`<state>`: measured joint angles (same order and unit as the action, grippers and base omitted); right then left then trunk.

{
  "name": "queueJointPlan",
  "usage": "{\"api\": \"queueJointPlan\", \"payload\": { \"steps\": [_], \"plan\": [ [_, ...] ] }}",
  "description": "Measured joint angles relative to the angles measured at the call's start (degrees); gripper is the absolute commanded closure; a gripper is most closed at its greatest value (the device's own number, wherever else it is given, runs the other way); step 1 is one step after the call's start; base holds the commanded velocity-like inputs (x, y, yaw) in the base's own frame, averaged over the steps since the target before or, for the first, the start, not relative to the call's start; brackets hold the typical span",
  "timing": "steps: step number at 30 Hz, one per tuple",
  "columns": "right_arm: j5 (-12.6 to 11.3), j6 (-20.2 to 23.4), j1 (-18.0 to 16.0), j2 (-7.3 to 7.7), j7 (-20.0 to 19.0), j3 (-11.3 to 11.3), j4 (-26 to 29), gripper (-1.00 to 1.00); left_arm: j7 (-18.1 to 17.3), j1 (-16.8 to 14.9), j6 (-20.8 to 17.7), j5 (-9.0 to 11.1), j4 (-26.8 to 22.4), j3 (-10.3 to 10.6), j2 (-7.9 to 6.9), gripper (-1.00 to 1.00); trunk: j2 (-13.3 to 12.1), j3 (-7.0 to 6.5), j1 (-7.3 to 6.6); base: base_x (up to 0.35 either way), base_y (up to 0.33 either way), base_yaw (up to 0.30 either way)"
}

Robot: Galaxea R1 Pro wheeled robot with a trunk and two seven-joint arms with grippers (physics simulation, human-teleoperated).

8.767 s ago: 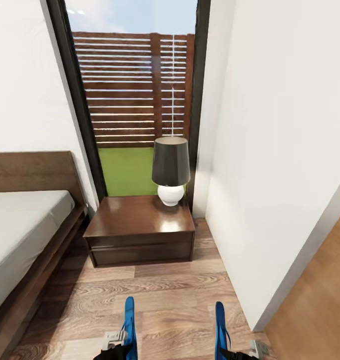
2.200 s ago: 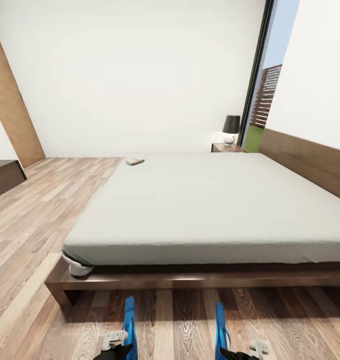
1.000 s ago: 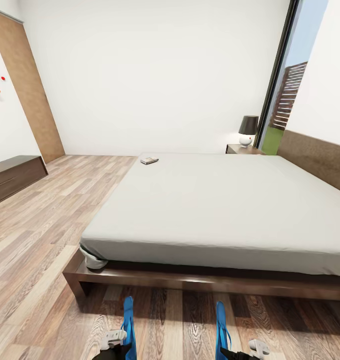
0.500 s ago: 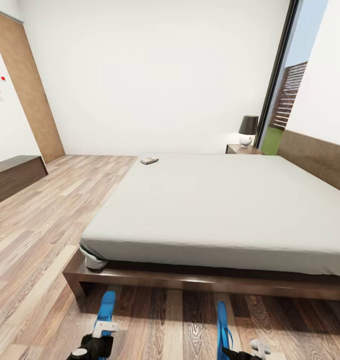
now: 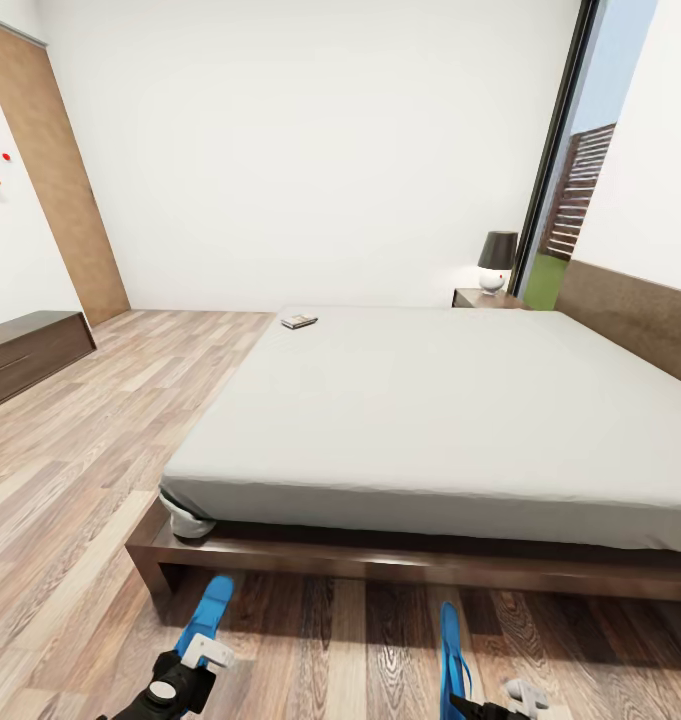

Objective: In the bedroom, move the book from the bed onto either nightstand, and place the two sandals side by side next to the bed.

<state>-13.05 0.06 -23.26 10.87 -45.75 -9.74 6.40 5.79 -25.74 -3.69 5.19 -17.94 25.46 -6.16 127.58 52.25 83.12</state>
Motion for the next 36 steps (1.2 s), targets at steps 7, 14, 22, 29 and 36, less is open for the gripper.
{"api": "queueJointPlan", "payload": {
  "steps": [7, 14, 22, 29, 36],
  "plan": [
    [0.0, 0.1, 0.0, 0.67, -0.2, 0.0, 0.0, 1.00, 0.1, 0.0, -0.2, 0.0, 0.0, -0.1, 0.18, 1.00, 0.8, 0.36, 0.43, 0.000, 0.000, 0.000],
    [0.0, 0.5, 0.0, 2.42, -0.5, 0.0, 0.0, 1.00, 0.3, 0.0, -0.3, 0.4, 0.1, 0.1, 0.95, 1.00, 3.6, 1.61, 1.97, 0.000, 0.000, 0.000],
    [-0.2, 0.7, 0.0, 4.25, -0.6, 0.0, 0.0, 1.00, -0.2, 0.1, -0.2, 1.4, 0.7, 0.1, 1.77, 1.00, 6.8, 3.05, 3.73, 0.000, 0.000, 0.000],
    [-0.4, 0.8, 0.0, 8.10, -2.0, 0.1, 0.0, 1.00, -0.3, 0.2, -0.4, 5.9, 0.7, 0.0, 1.77, 1.00, 9.6, 4.30, 5.27, 0.000, 0.000, 0.000],
    [-3.0, 0.8, 0.0, 8.63, -16.5, 0.4, -0.1, 1.00, -1.1, 0.2, -2.7, 6.9, 0.6, -2.5, 1.62, 1.00, 12.4, 5.56, 6.81, 0.000, 0.000, 0.000]
  ]
}}
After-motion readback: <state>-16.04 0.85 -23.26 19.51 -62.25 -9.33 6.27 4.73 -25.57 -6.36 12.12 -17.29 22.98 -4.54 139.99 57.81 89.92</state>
